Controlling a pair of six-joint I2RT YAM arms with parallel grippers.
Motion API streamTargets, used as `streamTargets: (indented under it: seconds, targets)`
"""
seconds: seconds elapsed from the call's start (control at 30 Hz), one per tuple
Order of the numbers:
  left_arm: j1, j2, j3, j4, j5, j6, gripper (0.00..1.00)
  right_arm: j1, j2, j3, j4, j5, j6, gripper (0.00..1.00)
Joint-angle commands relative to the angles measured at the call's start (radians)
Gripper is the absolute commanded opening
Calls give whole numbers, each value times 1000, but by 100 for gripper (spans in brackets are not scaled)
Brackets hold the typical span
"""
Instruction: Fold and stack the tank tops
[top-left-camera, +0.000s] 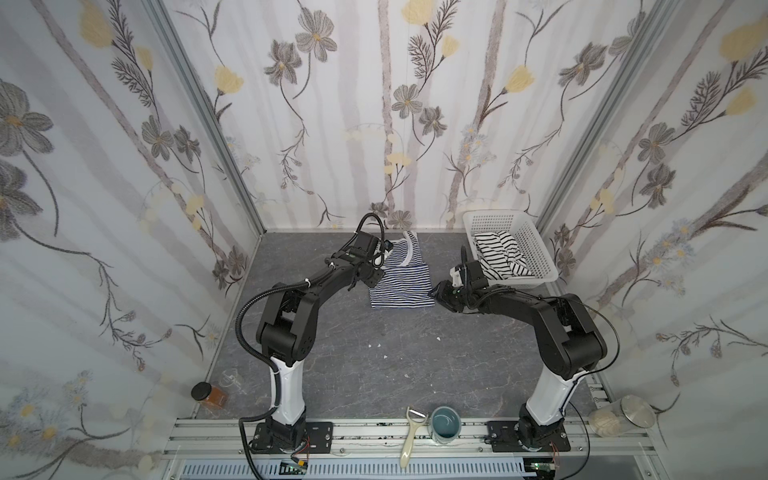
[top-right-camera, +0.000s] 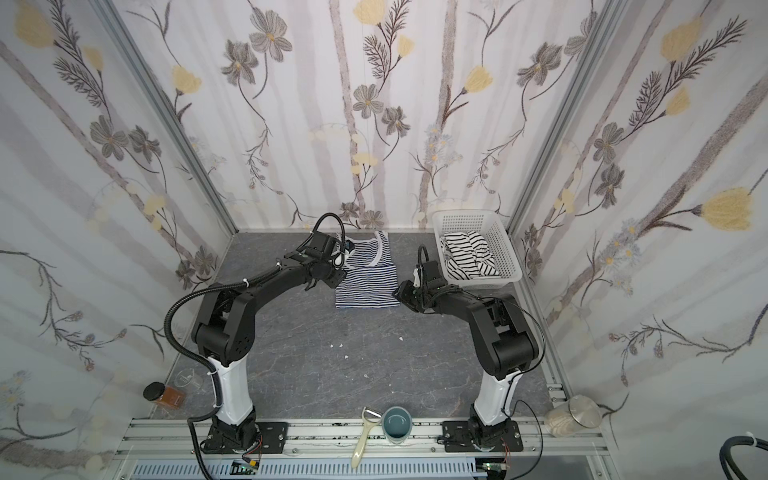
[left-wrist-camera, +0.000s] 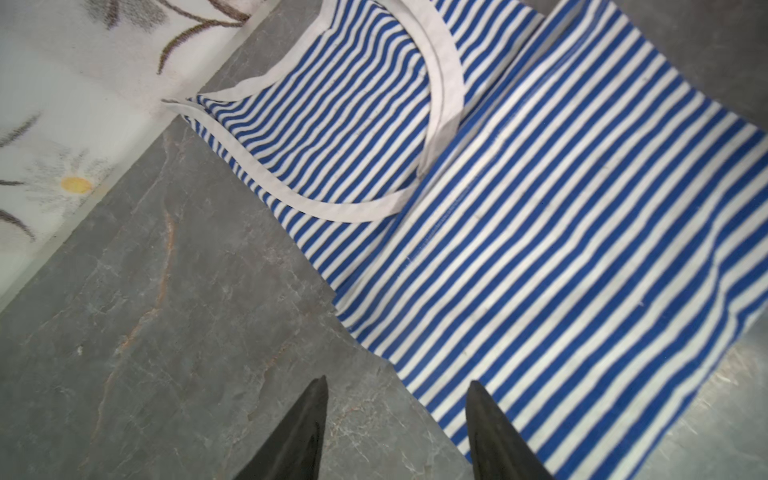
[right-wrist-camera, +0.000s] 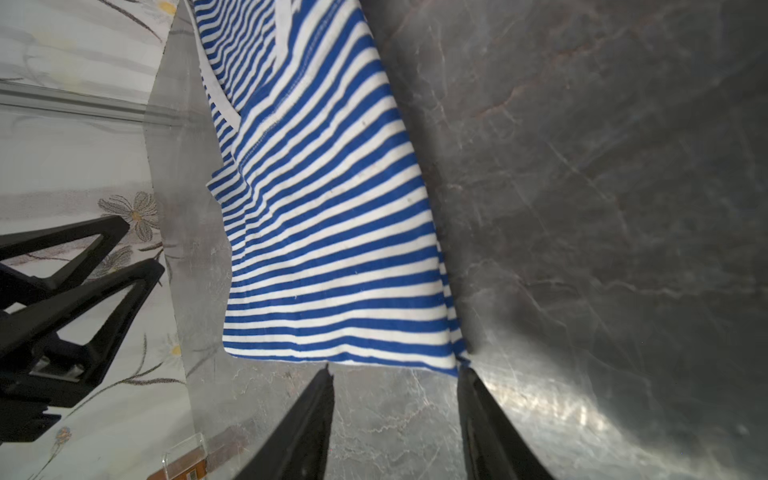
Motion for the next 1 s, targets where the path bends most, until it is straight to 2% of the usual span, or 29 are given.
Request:
streamTargets:
  seconds: [0.0,0.27,0.67,0.77,0.97]
  targets:
    - [-10,-59,-72,29,59,17,56,2,-20,-46,91,-17,26,50]
    - [-32,-125,-203,79,46,15,57,3,39,-81,212,-75,95,50]
    - [-44,-171,-254,104,43,34,58,-1,79,-83,277,-82,143,46]
    - [-53,-169,-273,113,38,52,58,-1,71,-90,320,-91,162,39]
    - [-72,-139,-294,137,6,92,58,-3,59,-68,307,-92,161,14]
